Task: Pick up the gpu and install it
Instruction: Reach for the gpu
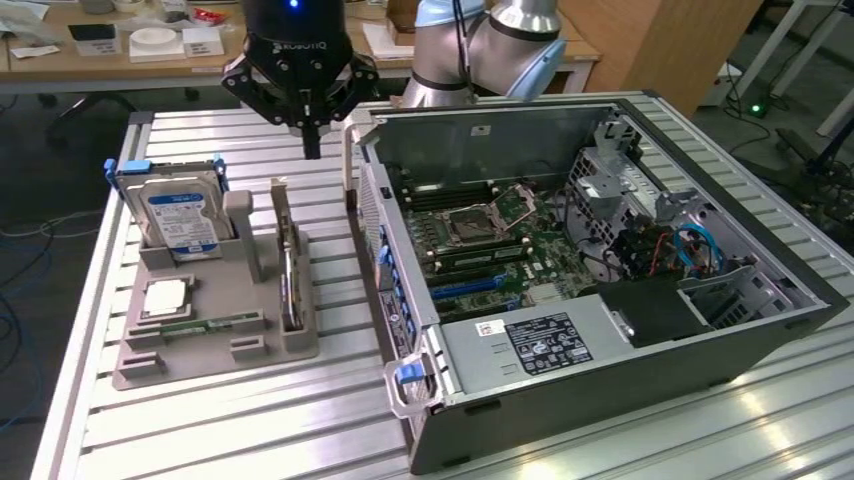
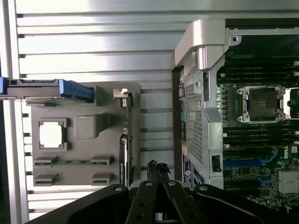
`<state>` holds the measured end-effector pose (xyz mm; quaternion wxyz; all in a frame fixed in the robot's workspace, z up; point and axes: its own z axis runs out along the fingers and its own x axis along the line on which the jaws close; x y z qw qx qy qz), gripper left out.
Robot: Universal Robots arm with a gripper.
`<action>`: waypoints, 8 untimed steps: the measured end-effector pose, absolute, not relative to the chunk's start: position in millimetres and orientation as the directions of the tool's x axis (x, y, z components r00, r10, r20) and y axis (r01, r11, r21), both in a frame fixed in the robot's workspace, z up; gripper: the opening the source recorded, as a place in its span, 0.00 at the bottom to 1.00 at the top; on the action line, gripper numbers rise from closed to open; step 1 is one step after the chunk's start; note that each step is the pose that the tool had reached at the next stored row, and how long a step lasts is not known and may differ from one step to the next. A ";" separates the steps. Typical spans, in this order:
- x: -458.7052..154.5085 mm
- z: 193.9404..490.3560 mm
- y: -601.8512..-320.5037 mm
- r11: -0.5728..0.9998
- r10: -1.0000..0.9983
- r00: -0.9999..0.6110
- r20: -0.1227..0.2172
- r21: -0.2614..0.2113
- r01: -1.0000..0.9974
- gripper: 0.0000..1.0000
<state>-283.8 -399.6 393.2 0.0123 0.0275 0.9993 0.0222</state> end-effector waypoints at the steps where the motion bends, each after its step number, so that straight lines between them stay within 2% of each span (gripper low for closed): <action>1: -285.4 393.2 -399.6 0.998 0.055 -0.998 -0.023 0.045 0.054 0.11; 8: -296.1 393.2 -399.7 0.998 0.055 -0.998 -0.023 0.045 0.054 0.11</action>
